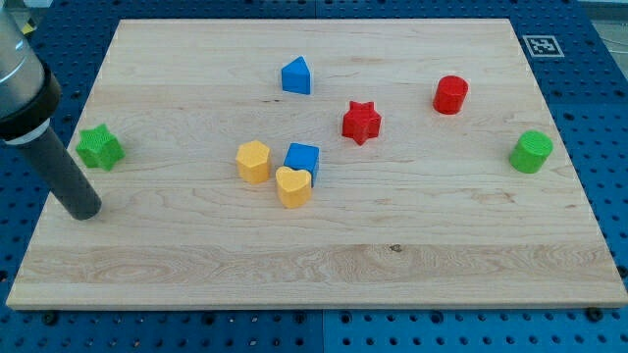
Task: Place the green star left to the red star
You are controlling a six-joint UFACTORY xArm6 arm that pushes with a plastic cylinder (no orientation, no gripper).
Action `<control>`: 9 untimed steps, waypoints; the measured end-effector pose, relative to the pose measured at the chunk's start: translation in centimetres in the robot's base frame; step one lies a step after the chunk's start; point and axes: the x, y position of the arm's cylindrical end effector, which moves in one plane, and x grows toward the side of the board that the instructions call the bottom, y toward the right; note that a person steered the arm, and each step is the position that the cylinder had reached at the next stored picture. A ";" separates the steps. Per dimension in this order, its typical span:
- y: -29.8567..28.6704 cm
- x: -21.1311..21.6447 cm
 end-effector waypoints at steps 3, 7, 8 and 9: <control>-0.5 -5.3; -2.2 -4.0; -2.0 -7.6; -2.0 -12.6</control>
